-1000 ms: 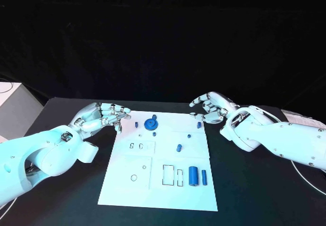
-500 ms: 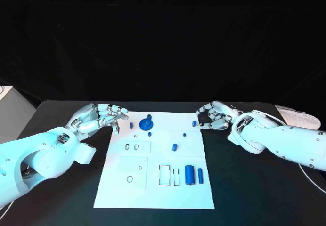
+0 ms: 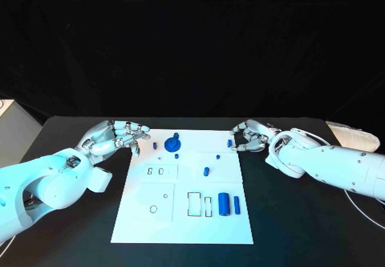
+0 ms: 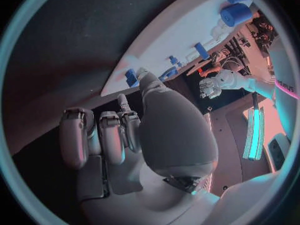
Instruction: Assemble the parts on the task board
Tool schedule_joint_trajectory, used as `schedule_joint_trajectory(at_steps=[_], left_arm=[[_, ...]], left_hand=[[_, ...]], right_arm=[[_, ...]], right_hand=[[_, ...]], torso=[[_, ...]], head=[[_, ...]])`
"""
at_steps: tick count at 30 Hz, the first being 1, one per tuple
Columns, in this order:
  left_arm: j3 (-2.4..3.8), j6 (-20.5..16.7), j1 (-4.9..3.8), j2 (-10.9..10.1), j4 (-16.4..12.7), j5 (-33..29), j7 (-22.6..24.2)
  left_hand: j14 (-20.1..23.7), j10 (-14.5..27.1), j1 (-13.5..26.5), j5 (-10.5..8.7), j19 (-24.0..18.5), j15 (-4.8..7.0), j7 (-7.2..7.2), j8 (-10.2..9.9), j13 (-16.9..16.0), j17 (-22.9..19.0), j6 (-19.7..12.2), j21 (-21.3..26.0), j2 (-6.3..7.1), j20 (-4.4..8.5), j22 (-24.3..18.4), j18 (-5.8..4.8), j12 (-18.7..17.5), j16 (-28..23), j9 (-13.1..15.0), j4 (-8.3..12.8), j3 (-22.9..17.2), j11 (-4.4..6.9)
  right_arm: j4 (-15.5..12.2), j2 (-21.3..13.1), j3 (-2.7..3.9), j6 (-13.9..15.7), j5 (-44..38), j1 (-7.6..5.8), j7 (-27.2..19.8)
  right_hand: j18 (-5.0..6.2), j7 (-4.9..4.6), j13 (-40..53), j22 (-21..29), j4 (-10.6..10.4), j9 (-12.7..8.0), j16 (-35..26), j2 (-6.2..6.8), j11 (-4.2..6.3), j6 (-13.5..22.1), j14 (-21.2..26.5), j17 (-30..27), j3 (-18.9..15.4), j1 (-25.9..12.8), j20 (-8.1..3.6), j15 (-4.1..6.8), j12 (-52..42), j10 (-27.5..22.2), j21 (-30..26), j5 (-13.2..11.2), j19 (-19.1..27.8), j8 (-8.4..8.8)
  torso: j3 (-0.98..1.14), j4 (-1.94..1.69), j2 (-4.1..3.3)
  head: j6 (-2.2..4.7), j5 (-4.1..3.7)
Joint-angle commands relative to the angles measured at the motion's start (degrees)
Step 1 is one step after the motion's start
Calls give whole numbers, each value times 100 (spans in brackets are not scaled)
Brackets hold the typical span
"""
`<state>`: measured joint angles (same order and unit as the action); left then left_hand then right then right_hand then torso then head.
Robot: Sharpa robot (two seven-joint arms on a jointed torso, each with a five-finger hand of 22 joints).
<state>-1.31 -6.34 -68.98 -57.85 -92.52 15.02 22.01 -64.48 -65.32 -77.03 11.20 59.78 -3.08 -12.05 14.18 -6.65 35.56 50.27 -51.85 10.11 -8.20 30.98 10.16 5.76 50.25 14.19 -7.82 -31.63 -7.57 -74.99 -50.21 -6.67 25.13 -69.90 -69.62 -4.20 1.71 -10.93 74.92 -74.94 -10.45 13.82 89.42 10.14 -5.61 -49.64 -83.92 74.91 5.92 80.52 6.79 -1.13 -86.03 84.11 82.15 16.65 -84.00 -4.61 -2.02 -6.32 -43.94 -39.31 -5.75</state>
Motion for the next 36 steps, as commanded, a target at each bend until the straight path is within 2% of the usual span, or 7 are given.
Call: schedule_joint_trajectory(at_steps=[1, 4, 8, 18, 36], left_arm=[[3, 71, -2, 14, -1, -21, 51], [3, 72, -2, 14, 0, -15, 48], [3, 74, -2, 17, 5, -11, 43], [3, 85, -2, 19, 11, -7, 30], [3, 106, -2, 20, 15, 3, 11]], left_hand=[[36, 26, 47, -18, -51, 10, 0, 12, -5, -5, -58, 7, -10, 4, -3, 38, 33, -20, 5, 13, -30, -5], [42, 33, 54, -17, -66, 7, -8, 12, -6, -16, -63, 9, -10, 1, -5, 39, 36, -31, 7, 14, -31, -10], [42, 36, 58, -17, -69, 6, -11, 10, -6, -18, -67, 9, -10, 0, -5, 39, 35, -33, 7, 12, -30, -12], [42, 39, 59, -16, -72, 5, -13, 9, -6, -20, -69, 9, -14, 0, -5, 39, 35, -35, 7, 11, -32, -14], [42, 42, 56, -15, -75, 4, -14, 9, -6, -23, -72, 9, -17, -1, -6, 39, 36, -37, 7, 14, -36, -14]], right_arm=[[59, 34, 2, -85, -46, 8, 32], [102, 73, 1, -87, -9, 16, 26], [137, 118, 0, -101, 22, 33, 16], [182, 187, -1, -146, 41, 68, -20], [198, 263, -1, -180, 42, 97, -12]], right_hand=[[41, 10, 1155, -770, -62, 2, -1, -37, -27, -30, -565, 1344, 16, 58, 35, -28, -15, 219, 2, 38, -217, 5], [39, 38, 1173, -782, -108, 25, 3, -80, -4, -143, -568, 1354, 50, 94, 23, -11, -37, 240, 11, 6, -224, -54], [34, 88, 1201, -802, -167, 61, 7, -148, 41, -315, -571, 1367, 161, 135, -9, 27, -71, 273, 27, -122, -235, -162], [19, 202, 1283, -864, -192, 122, 24, -126, 143, -649, -584, 1416, 371, 204, -88, 114, -161, 363, 84, -282, -267, -378], [9, 214, 1307, -898, -200, 119, 36, -140, 158, -664, -593, 1450, 449, 214, -108, 131, -186, 389, 117, -318, -285, -395]], torso=[[-7, -2, 3], [-13, 5, 6], [-3, 8, 5], [-4, 15, 8], [-8, 12, 9]], head=[[-18, -8], [-35, 10], [-49, 35], [-70, 47], [-99, 48]])
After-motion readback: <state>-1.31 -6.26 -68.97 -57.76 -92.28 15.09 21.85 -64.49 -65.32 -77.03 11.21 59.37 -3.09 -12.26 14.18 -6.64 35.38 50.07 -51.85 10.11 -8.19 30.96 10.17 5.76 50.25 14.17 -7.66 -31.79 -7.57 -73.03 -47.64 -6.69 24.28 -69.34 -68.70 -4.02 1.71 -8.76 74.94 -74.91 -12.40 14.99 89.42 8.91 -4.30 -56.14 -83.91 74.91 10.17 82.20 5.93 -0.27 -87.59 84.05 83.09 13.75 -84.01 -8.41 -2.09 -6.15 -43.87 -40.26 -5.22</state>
